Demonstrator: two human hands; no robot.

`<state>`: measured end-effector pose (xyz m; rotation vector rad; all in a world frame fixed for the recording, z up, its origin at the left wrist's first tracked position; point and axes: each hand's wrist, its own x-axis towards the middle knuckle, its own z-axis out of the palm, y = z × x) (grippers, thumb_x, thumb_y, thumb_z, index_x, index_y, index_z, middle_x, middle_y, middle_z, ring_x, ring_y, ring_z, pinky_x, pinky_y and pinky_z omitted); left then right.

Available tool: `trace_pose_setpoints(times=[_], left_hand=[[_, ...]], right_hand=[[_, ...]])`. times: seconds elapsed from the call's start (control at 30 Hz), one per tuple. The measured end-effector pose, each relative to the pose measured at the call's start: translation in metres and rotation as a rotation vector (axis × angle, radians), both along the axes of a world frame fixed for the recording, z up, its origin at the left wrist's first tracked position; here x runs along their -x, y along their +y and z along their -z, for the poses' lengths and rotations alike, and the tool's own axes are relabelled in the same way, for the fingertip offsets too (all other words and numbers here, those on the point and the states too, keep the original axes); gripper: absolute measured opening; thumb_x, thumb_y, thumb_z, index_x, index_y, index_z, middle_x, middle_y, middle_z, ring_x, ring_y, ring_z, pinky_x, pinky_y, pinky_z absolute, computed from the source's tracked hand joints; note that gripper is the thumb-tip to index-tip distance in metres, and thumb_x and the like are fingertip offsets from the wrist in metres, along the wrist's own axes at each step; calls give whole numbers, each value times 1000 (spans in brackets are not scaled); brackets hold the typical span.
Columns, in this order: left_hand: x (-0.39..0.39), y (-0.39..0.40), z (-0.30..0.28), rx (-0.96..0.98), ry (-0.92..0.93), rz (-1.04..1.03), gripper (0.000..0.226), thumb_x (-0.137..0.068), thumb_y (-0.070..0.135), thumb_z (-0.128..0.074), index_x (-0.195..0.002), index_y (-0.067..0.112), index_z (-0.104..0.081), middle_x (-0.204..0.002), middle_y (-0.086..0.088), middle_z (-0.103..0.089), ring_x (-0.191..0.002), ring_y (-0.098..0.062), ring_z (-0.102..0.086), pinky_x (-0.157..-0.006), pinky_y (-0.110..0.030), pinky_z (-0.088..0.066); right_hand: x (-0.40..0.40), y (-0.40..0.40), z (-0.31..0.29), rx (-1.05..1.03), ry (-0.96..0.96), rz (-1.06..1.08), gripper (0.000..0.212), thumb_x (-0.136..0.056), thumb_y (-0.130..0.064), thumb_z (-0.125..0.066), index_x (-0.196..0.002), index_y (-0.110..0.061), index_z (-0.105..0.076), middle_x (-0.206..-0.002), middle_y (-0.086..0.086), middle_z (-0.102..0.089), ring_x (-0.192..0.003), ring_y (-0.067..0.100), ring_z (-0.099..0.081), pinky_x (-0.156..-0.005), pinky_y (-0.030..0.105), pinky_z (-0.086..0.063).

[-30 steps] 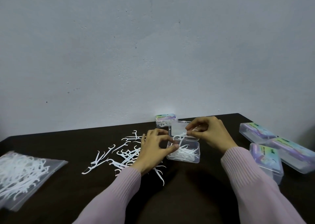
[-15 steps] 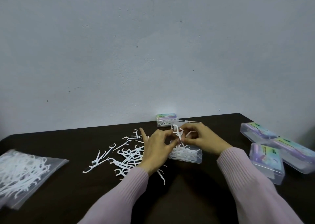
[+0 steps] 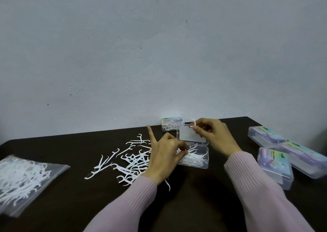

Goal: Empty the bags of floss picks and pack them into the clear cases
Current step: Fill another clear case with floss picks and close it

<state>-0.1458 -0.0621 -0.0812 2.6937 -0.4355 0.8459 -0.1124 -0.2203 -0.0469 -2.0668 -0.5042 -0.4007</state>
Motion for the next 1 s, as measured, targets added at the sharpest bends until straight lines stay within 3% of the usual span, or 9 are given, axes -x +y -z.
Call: trace_pose_setpoints(times=[0.13,0.27,0.47,0.57,0.73,0.9,1.0], left_hand=[[-2,4,1,38,-25,-18,25,-84,49,-57,-100,34,-69,-96,18,-66,-105,1,-50,-105,-51,28],[-9,15,4,176,2,-54,21,-89,49,-52,-97,36,-67,-90,22,-62,-102,3,-49,-107,-48,24],[-12,26,3,377,200,138,8,-85,29,-63,-87,34,-69,-86,22,-65,-93,5,-54,-116,-46,-4],[-12,27,3,379,278,209,14,-74,33,-62,-85,37,-71,-87,21,-67,-96,1,-56,-114,-45,-13],[-9,23,3,275,288,192,14,-77,35,-71,-91,37,-71,-90,21,-66,-98,-1,-52,-114,-39,-9],[-7,19,3,232,266,163,14,-81,45,-66,-92,38,-71,-86,22,-62,-96,3,-46,-115,-41,0],[-5,16,1,226,268,161,15,-85,34,-63,-97,40,-69,-85,23,-58,-97,3,-43,-116,-40,6]], right_hand=[[0,3,9,397,-27,18,14,-86,-23,-63,-99,-20,-68,-87,-6,-62,-78,4,-57,-75,19,-50],[0,4,13,527,14,15,16,-85,-27,-65,-100,-22,-69,-94,-4,-66,-83,8,-60,-78,23,-50],[-3,-4,14,546,162,-20,18,-86,-30,-64,-101,-21,-69,-99,-3,-67,-86,7,-59,-79,22,-47],[-4,-2,17,584,229,-42,19,-87,-23,-61,-105,-21,-67,-105,-3,-65,-92,8,-59,-85,24,-49],[-5,-1,17,531,271,-68,18,-86,-16,-63,-102,-20,-69,-92,-5,-64,-87,7,-60,-85,22,-50],[-5,-3,15,561,241,-85,20,-82,-9,-66,-97,-22,-72,-82,-9,-63,-80,4,-60,-81,19,-49],[-5,-4,15,515,240,-79,18,-82,-9,-66,-93,-22,-72,-80,-9,-64,-82,5,-62,-80,19,-49]])
